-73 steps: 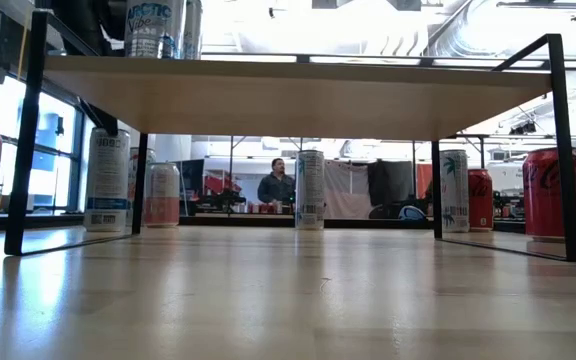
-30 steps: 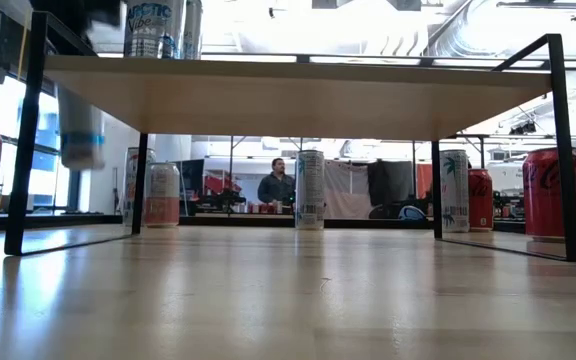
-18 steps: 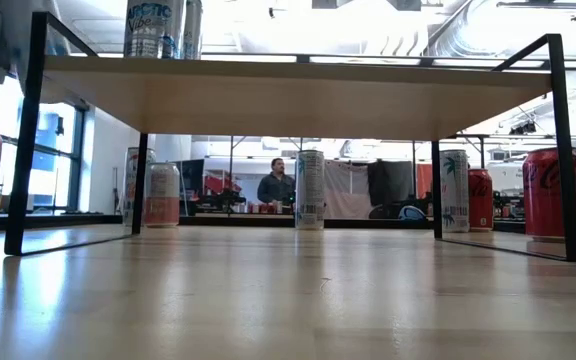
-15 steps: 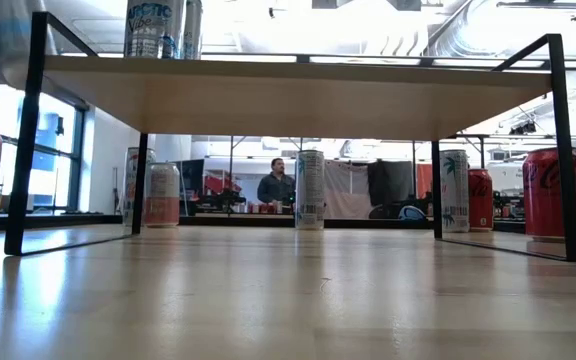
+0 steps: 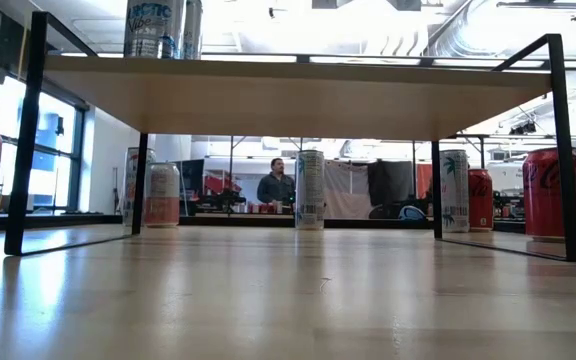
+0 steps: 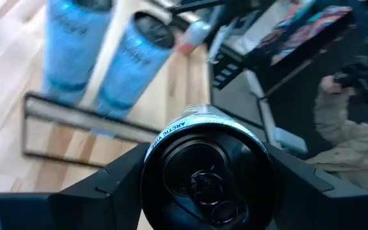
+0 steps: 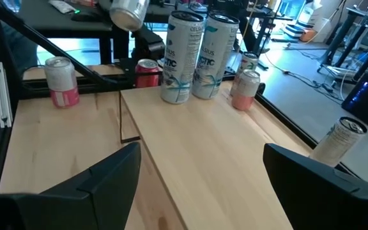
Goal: Place canned beverage on shelf
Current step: Put the white blue soda can aligned with the other white blue soda cans on the shelf
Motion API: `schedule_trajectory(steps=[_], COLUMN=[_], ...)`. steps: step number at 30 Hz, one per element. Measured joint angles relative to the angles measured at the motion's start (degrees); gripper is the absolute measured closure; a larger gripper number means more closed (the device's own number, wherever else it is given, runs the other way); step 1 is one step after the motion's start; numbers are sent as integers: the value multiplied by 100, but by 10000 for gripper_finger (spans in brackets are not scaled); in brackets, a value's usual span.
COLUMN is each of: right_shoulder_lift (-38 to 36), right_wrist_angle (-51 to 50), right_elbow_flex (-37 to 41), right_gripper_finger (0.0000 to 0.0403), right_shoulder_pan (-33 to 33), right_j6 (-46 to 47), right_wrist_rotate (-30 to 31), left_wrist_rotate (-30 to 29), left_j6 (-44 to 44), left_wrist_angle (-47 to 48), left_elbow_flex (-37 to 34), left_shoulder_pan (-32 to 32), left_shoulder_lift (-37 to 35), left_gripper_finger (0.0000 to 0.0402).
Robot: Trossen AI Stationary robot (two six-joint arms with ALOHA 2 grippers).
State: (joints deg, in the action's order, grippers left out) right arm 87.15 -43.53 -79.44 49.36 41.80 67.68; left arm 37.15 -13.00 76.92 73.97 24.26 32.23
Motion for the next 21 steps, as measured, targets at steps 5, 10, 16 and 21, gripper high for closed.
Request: schedule_trajectory(steps=[5,10,16,21], right_shoulder_lift=[0,0,0,0], right_wrist_angle=[181,200,343,645], right_elbow_flex=[0,0,0,2], right_gripper_finger=[89,89,89,89], right_shoulder_pan=[0,0,0,0], right_j6=[-90,-85,-126,-398], right_wrist_rotate=[0,0,0,0], left_wrist_rotate=[317,1168,1563,1706], left_j6=[87,106,-75,-144], left_wrist_angle=[85,-95,-1266,-2199], left_elbow_flex=[36,144,133,136], left_shoulder_pan=[-5,-3,10,8], left_shoulder_lift=[1,-19,-4,-4], left_gripper_finger=[162,162,162,162])
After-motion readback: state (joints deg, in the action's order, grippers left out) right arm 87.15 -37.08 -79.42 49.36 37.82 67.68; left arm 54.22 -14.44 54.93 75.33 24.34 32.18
